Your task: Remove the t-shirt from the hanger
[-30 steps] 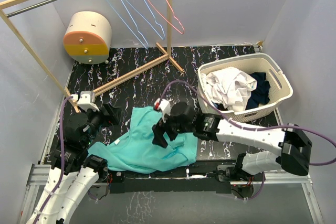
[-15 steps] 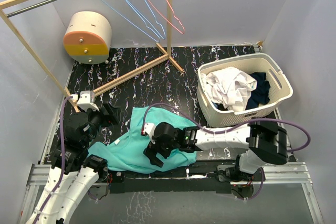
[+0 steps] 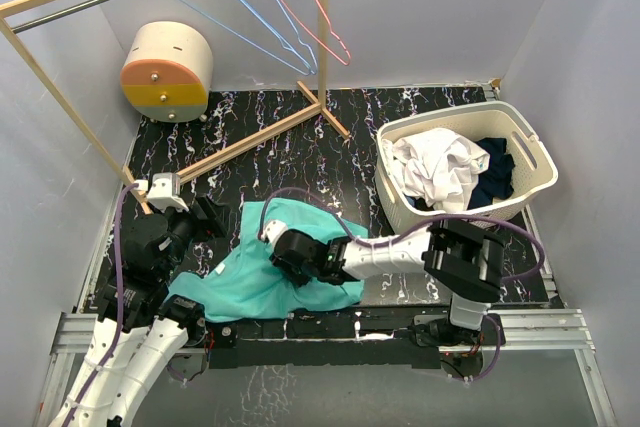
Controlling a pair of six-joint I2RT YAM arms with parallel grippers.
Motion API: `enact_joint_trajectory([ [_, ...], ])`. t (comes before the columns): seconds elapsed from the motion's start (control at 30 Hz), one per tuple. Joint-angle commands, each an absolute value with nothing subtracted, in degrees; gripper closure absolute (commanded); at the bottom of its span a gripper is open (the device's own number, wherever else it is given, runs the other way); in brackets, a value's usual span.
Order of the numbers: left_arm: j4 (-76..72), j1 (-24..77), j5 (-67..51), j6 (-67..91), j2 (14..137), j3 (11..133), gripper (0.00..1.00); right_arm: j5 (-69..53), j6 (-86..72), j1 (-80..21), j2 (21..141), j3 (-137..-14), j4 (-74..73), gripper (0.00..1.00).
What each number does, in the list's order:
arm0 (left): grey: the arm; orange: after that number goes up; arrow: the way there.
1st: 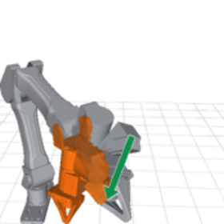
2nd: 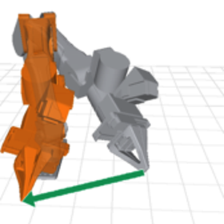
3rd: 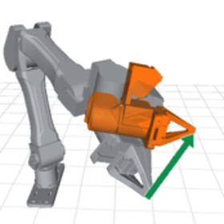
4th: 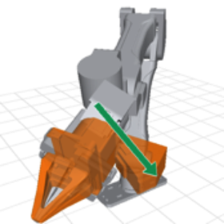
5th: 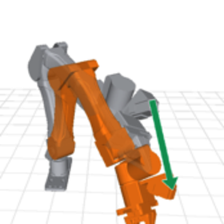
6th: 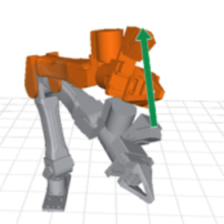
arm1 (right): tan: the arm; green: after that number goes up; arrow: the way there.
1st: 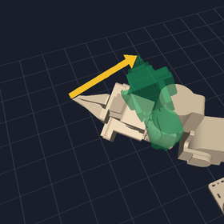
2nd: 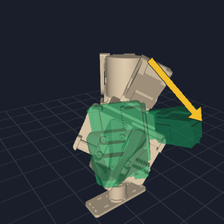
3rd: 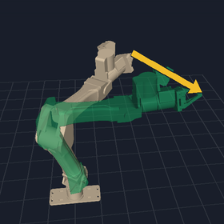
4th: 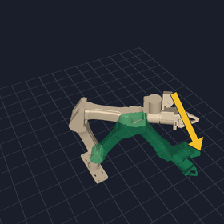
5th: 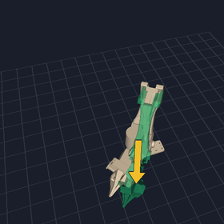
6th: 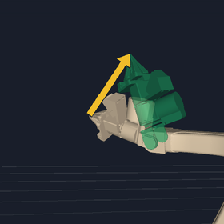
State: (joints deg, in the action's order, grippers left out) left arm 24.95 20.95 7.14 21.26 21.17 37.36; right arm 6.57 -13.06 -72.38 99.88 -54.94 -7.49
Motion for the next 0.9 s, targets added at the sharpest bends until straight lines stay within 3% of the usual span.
enact_joint_trajectory([
  [0.0, 25.38, 20.83, 7.76, 21.45, 20.99, 38.32, 0.23, 11.82, -18.70, -66.90, 102.30, -56.05, -10.36, 0.91],
  [0.3, 25.40, 20.83, 7.78, 21.45, 20.92, 38.32, 0.23, -4.23, -24.16, -38.48, 83.76, -54.33, -10.78, 0.92],
  [0.53, 25.31, 20.83, 7.74, 21.45, 21.07, 38.32, 0.23, -14.06, -27.59, -16.53, 71.66, -64.65, -15.31, 0.92],
  [0.67, 25.29, 20.83, 7.66, 21.45, 21.01, 38.28, 0.23, -16.08, -30.31, -9.36, 68.62, -72.98, -17.54, 0.92],
  [0.87, 25.25, 20.83, 7.64, 21.49, 20.83, 38.24, 0.23, -14.34, -33.17, -7.91, 66.72, -80.26, -18.35, 0.92],
])
